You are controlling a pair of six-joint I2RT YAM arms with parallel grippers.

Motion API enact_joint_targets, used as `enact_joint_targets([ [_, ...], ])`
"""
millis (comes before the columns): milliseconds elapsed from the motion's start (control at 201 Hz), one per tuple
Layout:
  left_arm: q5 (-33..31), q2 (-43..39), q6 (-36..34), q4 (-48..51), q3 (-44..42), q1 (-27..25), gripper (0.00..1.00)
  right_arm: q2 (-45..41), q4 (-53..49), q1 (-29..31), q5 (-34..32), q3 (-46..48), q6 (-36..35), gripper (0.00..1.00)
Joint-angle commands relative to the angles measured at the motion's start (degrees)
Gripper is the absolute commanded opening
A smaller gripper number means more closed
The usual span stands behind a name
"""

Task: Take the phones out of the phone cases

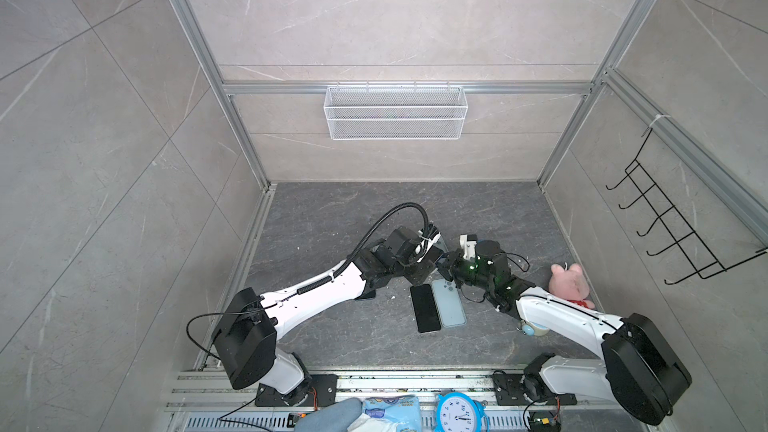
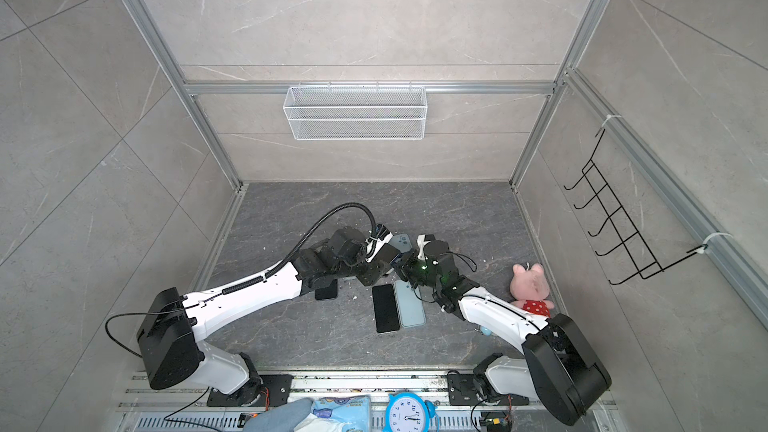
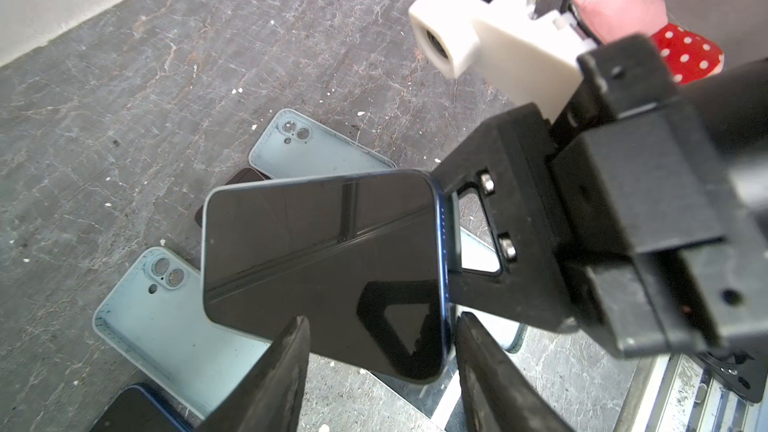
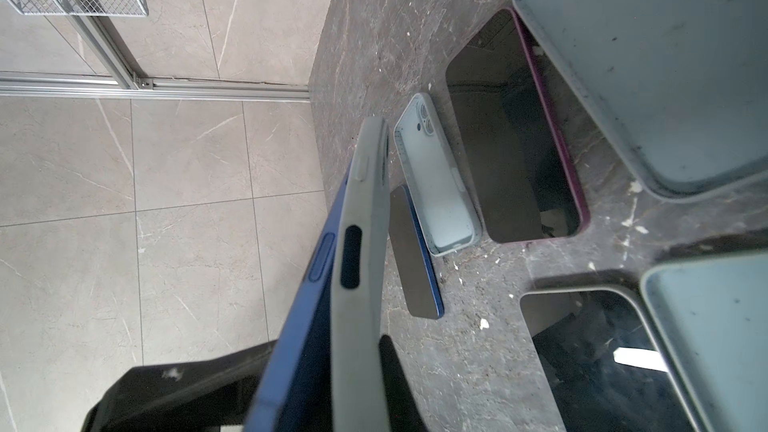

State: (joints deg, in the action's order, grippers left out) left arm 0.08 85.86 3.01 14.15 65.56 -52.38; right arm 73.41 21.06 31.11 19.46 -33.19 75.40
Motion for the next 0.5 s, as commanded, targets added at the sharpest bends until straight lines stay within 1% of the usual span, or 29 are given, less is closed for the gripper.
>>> enact_joint_targets([
  [0,-0.11,-2.08,-1.23,-2.21,-0.57,0.28,0.58,-0.54,4.05,0.26,0.67,0.51,-0.03,0.00],
  [274,-0.39,0.07,-1.24,-2.17,-0.24,0.33,0.57,-1.07,4.16,0.35,0.75,0.57,0.06,0.00],
  [349,-3.77,0.68,-1.29,-1.95,-0.15,0.17,0.56,-1.16,4.41,0.44,0.75,0.62,0.20,0.00],
  [423,-8.87,1.26,-1.55,-1.66,0.30,-0.04,0.52,-1.24,4.43,0.84,0.60,0.67,0.54,0.00],
  [493,-14.51,2.28,-2.29,-1.54,0.75,-1.30,0.47,-1.56,4.81,1.06,0.23,1.00,1.15,0.00],
])
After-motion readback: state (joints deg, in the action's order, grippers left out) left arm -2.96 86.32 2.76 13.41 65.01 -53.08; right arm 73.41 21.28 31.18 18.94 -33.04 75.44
